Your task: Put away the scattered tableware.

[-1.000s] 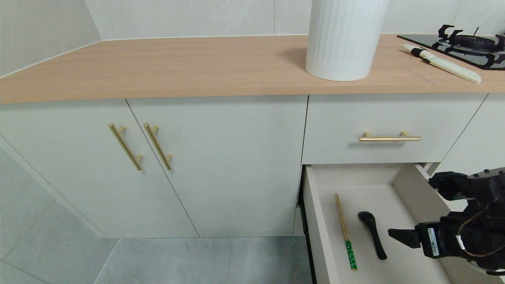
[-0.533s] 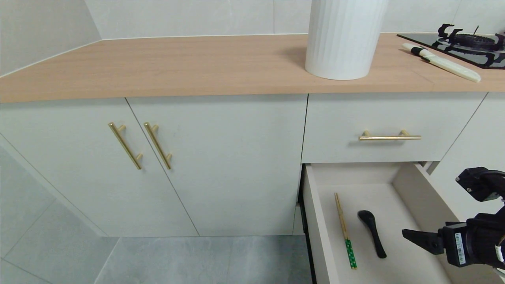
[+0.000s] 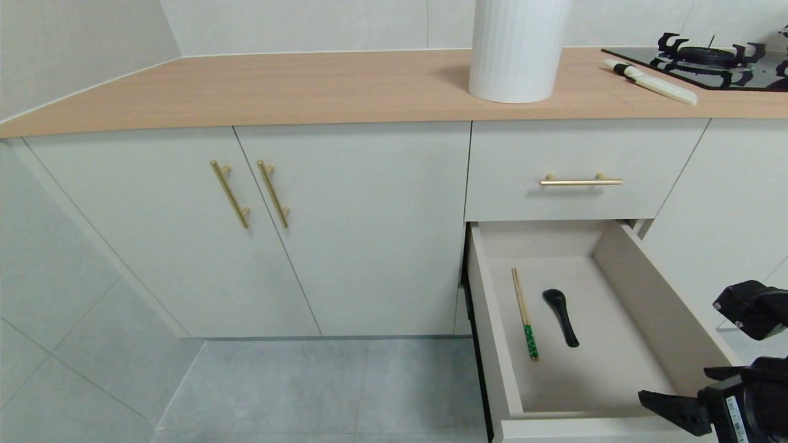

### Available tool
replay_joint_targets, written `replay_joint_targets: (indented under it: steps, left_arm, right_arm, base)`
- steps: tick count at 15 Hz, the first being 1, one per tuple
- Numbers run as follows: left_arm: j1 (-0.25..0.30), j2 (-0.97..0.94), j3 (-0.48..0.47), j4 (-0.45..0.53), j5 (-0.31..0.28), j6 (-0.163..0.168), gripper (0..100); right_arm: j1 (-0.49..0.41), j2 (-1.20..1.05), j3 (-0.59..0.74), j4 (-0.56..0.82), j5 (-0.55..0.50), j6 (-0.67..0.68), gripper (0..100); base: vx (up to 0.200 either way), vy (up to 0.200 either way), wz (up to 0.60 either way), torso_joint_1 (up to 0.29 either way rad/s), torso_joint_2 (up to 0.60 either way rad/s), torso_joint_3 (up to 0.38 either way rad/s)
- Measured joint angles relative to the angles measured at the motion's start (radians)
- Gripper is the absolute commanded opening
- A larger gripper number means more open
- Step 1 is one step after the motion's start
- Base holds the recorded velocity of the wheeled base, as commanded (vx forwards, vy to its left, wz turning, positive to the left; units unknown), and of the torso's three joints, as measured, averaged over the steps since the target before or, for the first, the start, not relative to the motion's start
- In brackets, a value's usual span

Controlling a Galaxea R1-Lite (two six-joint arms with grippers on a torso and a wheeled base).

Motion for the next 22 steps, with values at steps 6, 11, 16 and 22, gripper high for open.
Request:
replay_joint_targets:
  steps: [6, 11, 16, 22]
  left_arm:
    - [0.0, 0.0, 0.0, 0.0, 0.0, 0.0, 100]
    - [0.0, 0.0, 0.0, 0.0, 0.0, 0.0, 100]
    - [0.0, 0.0, 0.0, 0.0, 0.0, 0.0, 100]
    - [0.0, 0.0, 0.0, 0.0, 0.0, 0.0, 100]
  right_arm:
    - [0.051, -0.039, -0.001, 0.188, 0.005, -0.08, 100]
    - [0.089, 0.019, -0.01, 0.271, 0.007, -0.086, 100]
    - [0.09, 0.217, -0.063, 0.254, -0.002, 0.132, 100]
    - [0.084, 0.298, -0.131, 0.206, -0.054, 0.243, 100]
  base:
    - [0.0, 0.0, 0.0, 0.0, 0.0, 0.0]
    - [0.0, 0.0, 0.0, 0.0, 0.0, 0.0]
    - [0.0, 0.0, 0.0, 0.0, 0.0, 0.0]
    - [0.0, 0.0, 0.0, 0.0, 0.0, 0.0]
